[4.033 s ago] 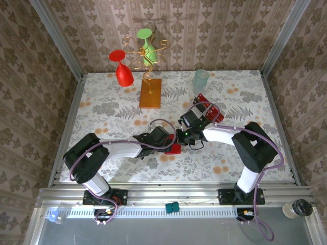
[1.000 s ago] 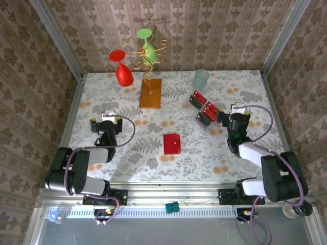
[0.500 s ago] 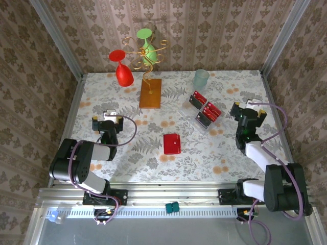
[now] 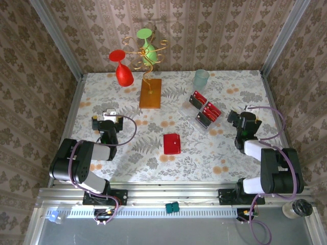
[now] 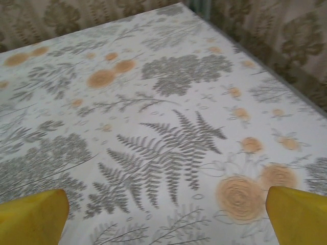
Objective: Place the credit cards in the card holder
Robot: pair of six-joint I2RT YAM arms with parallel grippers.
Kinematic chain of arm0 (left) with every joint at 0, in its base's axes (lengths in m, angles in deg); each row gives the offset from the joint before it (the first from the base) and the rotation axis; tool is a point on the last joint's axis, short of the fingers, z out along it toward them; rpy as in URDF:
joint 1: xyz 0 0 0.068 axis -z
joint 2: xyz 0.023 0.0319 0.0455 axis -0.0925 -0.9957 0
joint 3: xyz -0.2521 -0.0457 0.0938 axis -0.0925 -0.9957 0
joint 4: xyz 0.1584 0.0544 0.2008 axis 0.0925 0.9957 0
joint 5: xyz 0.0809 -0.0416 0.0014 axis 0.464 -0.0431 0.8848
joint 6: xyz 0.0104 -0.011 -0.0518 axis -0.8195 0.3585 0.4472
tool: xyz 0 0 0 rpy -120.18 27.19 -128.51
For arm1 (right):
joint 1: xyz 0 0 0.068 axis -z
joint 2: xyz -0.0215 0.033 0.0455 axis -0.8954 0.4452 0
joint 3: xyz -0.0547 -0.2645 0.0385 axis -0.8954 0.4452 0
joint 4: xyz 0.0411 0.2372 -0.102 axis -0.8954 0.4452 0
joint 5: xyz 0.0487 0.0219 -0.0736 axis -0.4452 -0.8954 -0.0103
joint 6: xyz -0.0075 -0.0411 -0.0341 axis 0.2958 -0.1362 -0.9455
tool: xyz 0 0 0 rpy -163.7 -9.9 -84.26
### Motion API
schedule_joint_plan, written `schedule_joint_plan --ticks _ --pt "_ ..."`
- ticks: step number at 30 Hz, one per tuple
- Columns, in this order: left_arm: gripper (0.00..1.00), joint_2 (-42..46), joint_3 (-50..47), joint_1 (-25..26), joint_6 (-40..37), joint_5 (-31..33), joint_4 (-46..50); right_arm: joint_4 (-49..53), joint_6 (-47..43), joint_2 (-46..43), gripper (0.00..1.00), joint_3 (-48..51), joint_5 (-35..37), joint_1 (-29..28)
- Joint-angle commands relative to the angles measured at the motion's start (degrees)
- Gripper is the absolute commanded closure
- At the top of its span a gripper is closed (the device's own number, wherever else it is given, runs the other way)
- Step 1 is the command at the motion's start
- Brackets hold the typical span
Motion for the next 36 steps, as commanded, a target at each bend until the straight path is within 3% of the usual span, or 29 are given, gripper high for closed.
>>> schedule_joint_plan --ticks 1,8,10,13,24,29,33,36 --pt "0.0 -0.12 1.49 -0.65 -0.83 -0.68 -0.81 -4.6 -2.27 1.2 0.0 -0.84 -7.86 -0.2" --pt "0.0 -0.03 2.26 -1.22 -0.26 -1.51 1.09 -4.55 -7.63 4.65 0.0 -2.98 -15.91 -1.83" --pt "0.0 0.03 2.28 -1.22 -0.18 -1.53 1.14 -8.9 -9.78 6.58 0.0 -1.76 -19.22 -2.53" --pt "0.0 -0.03 2.27 -1.27 -0.17 -1.59 1.15 -16.37 -10.84 9.11 0.0 1.09 -18.71 -3.48" --pt "0.0 0.29 4.44 -3.11 1.48 -4.54 6.28 -14.96 -11.22 8.8 0.0 0.84 -20.8 -3.11" --pt "0.0 0.61 4.94 -5.28 3.05 -9.22 8.22 -15.02 -10.58 8.65 0.0 0.88 -17.69 -3.5" --pt "0.0 0.11 7.1 -10.38 6.42 -19.18 13.0 -14.79 -10.53 8.82 0.0 0.73 -17.66 -3.55" --pt "0.0 -1.53 4.93 -10.85 6.38 -22.51 8.62 -14.59 -10.6 8.88 0.0 0.61 -17.43 -3.64"
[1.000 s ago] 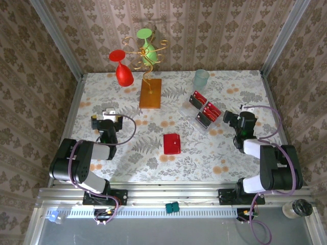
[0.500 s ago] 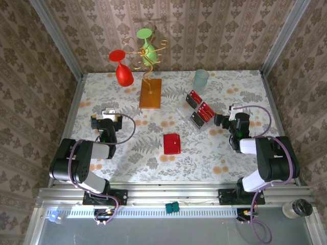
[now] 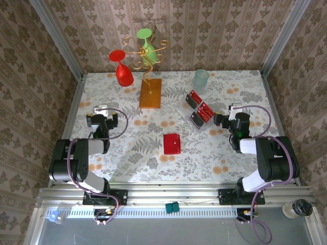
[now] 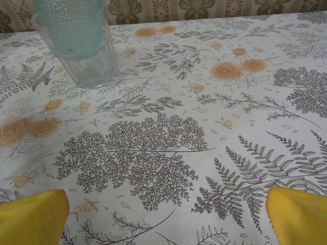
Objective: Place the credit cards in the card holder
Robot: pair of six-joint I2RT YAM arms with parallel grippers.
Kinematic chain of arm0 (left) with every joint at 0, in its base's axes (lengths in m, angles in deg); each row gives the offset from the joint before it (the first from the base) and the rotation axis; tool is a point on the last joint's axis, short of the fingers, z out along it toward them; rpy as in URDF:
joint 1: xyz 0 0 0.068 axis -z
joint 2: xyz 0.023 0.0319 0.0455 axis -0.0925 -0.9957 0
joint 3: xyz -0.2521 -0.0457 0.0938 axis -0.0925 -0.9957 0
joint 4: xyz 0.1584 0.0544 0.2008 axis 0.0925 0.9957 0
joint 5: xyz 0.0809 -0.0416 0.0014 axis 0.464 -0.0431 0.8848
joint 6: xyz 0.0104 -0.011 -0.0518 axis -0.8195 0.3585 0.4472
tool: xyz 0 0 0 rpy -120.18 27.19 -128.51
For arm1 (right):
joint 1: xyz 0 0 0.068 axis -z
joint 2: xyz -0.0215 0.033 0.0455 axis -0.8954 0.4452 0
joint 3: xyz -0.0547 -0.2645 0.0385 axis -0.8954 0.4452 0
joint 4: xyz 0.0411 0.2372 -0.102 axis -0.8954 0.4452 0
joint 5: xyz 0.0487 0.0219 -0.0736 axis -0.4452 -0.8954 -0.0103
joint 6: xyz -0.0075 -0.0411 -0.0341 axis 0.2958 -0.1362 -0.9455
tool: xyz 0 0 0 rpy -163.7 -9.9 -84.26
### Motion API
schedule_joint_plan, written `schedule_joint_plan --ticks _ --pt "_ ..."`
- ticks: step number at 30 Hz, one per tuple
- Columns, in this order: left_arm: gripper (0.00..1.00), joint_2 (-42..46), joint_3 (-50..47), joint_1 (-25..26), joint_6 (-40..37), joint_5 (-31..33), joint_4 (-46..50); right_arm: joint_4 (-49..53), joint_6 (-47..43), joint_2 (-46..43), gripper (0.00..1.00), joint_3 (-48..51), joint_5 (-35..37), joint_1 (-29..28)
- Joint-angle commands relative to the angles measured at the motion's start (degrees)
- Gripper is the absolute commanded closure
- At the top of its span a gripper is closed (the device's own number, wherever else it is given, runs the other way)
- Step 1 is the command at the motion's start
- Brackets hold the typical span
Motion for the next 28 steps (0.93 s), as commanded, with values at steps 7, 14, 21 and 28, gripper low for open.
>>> schedule_joint_plan --ticks 7,14,21,28 --pt "0.0 -2.4 -1.7 -0.87 2.43 -5.83 -5.1 -2.08 -0.59 0.36 0.0 0.26 2.2 -0.84" --pt "0.0 -2.12 -1.84 -0.51 2.26 -5.51 -5.03 -2.04 -0.68 0.31 0.0 0.18 2.21 -0.85" --pt "0.0 -2.19 -2.03 0.44 0.97 -5.64 -5.39 -1.36 -0.87 0.73 0.0 -0.39 2.75 -1.15" --pt "0.0 -2.17 -2.01 0.4 1.04 -5.65 -5.39 -1.95 -0.94 0.32 0.0 0.17 2.82 -1.2"
